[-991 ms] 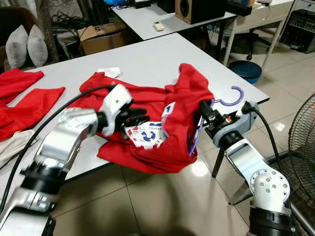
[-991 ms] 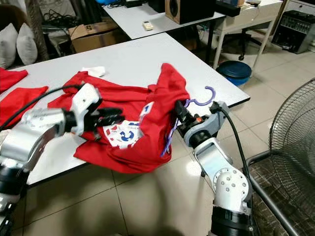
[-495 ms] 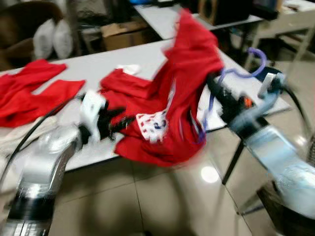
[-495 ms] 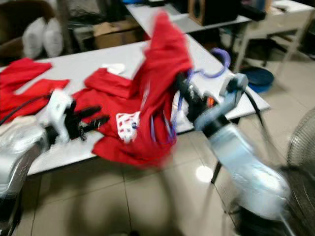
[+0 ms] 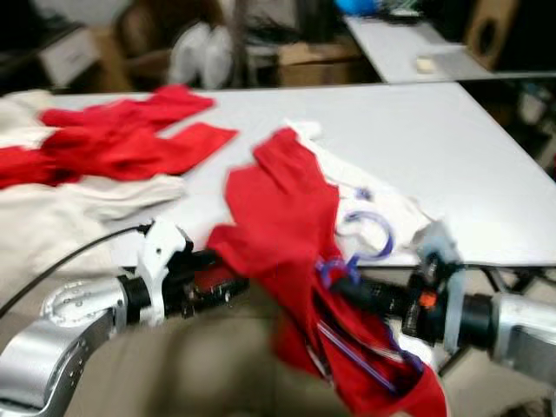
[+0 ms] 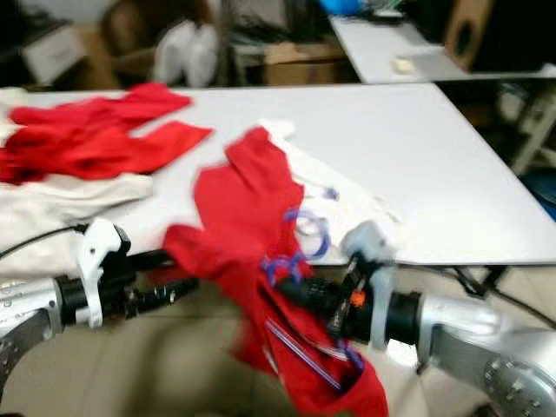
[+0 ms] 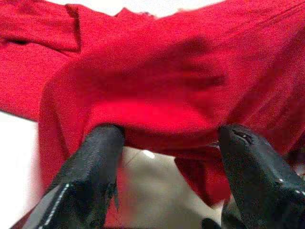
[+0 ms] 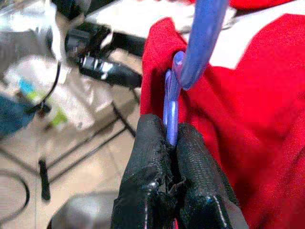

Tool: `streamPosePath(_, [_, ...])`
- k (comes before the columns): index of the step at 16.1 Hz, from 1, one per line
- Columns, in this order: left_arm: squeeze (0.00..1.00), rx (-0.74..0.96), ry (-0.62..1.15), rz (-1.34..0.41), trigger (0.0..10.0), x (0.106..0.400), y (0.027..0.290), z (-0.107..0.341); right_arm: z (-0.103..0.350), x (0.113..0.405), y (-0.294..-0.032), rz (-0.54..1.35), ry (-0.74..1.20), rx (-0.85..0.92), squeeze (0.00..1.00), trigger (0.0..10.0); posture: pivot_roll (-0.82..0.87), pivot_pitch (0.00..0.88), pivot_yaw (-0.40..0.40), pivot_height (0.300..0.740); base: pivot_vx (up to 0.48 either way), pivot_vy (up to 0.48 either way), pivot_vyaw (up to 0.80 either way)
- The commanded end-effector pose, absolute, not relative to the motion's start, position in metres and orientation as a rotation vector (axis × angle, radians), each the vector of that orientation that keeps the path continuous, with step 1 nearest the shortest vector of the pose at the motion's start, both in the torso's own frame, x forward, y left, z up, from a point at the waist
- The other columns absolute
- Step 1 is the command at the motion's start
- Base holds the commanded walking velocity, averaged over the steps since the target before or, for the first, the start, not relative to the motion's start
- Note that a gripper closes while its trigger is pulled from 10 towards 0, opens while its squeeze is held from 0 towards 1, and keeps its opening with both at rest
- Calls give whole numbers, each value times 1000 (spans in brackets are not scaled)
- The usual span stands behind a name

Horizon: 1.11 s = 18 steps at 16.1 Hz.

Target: Hang hanger

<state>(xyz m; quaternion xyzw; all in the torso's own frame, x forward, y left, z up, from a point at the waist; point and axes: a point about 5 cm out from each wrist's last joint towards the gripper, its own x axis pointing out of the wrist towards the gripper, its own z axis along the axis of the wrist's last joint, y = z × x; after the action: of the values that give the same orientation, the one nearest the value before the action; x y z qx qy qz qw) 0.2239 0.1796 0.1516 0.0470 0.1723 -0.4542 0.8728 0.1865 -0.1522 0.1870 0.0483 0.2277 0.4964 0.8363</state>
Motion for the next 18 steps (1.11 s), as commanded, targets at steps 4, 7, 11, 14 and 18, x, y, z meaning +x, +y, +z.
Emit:
streamPosePath(4, [1000,145,460,-965,10000,223,183,136,166,180,-145,1037,561,15,0,10000,-171,0,70,740,0,0,800])
streamPosePath(7, [1000,172,436,-925,10000,228,184,133,155,184,-146,992,568,17,0,10000,-156,0,66,740,0,0,800])
streamPosePath(11, [1000,123,329,-849,10000,244,184,140,183,227,-178,713,294,63,0,10000,-160,0,78,740,0,0,800])
streamPosePath(14, [1000,84,333,-970,10000,236,175,147,261,226,-200,779,-123,181,0,10000,-164,0,78,740,0,0,800])
streamPosePath(18, [1000,75,348,-1008,10000,230,167,145,319,217,-231,775,-398,265,0,10000,-171,0,70,740,0,0,795])
